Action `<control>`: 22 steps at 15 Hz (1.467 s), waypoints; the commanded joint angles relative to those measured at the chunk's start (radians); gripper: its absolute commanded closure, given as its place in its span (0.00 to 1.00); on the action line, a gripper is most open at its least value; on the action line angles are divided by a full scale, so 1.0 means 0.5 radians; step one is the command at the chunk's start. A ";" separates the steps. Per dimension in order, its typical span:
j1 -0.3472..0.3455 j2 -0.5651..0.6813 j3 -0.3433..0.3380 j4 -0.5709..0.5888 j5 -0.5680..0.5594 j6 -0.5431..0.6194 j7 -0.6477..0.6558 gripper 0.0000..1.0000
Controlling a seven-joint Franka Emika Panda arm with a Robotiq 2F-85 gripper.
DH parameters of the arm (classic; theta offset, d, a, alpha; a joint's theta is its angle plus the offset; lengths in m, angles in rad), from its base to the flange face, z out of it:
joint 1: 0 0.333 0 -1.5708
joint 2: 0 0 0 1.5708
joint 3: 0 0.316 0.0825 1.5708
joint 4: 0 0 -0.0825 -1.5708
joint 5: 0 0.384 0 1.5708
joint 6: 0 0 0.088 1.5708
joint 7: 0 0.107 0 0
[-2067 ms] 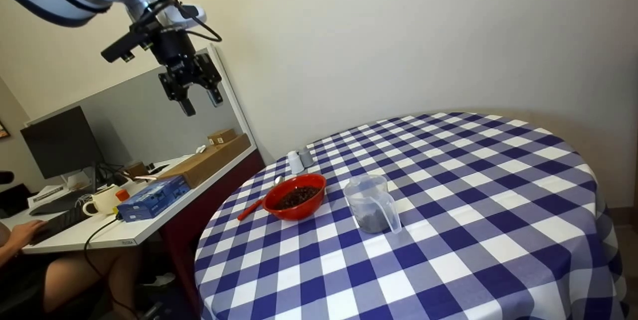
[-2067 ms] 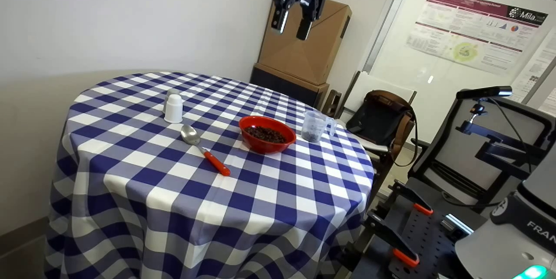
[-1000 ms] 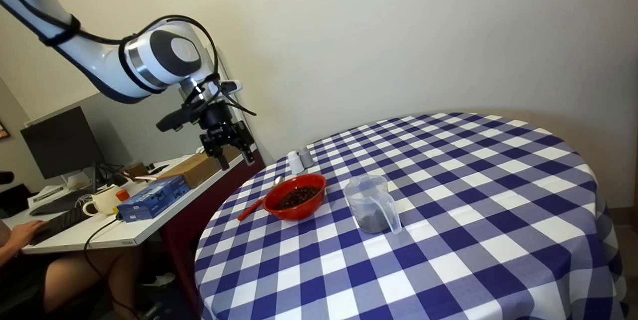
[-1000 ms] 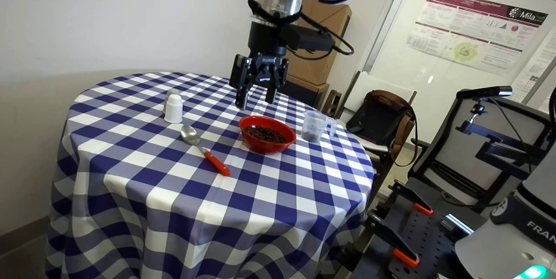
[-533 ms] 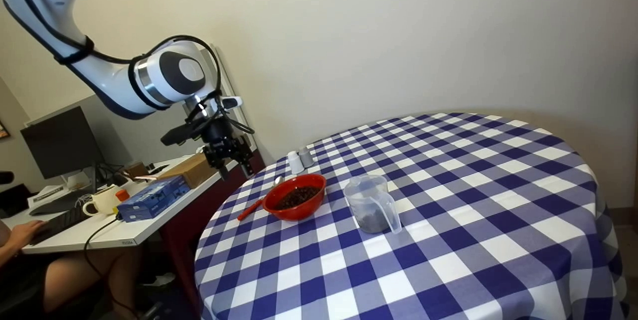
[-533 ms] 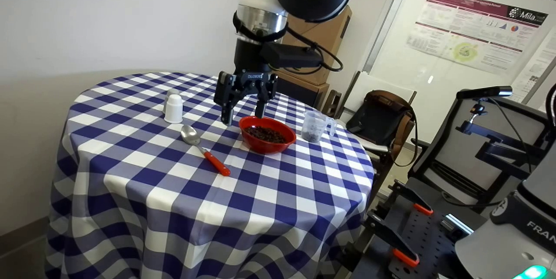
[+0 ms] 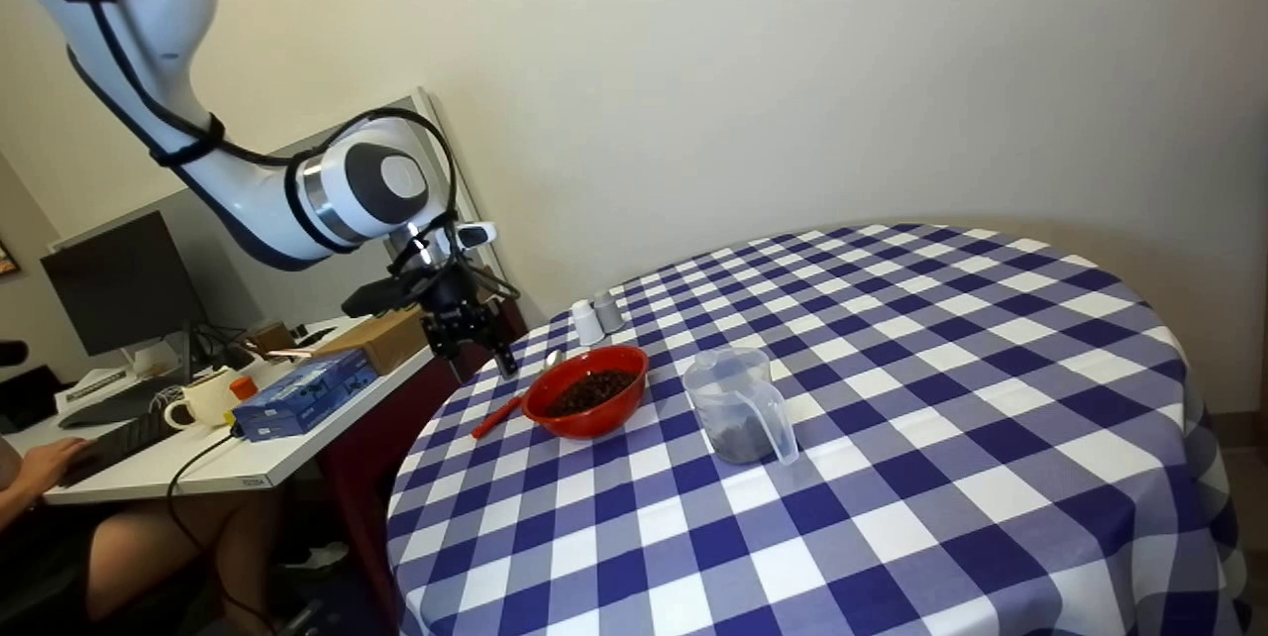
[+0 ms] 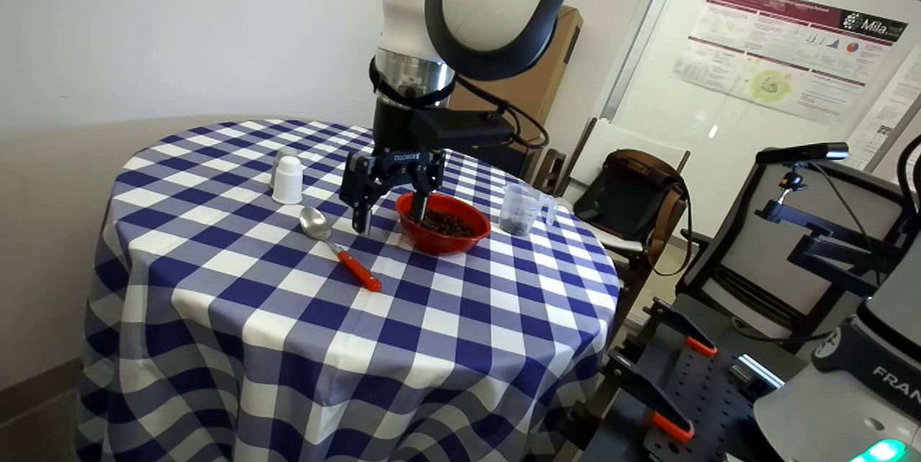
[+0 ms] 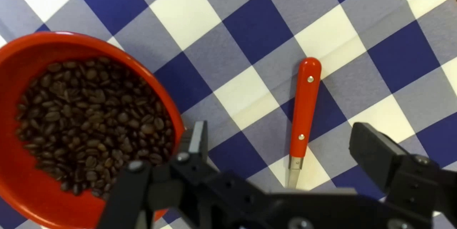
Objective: Use the spoon to place some of the contents from the red bowl into the clear jug
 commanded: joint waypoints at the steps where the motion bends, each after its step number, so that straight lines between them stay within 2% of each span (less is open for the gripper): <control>1: 0.093 0.112 -0.064 0.070 -0.023 0.087 0.075 0.00; 11: 0.231 0.242 -0.135 0.089 0.020 0.173 0.219 0.00; 14: 0.235 0.270 -0.132 0.104 0.042 0.191 0.231 0.05; 15: 0.236 0.279 -0.128 0.110 0.050 0.197 0.231 0.16; 18: 0.243 0.298 -0.129 0.128 0.059 0.203 0.232 0.19; 20: 0.245 0.311 -0.131 0.138 0.063 0.205 0.231 0.30; 21: 0.245 0.316 -0.131 0.141 0.063 0.207 0.228 0.42; 22: 0.246 0.318 -0.131 0.143 0.064 0.208 0.228 0.47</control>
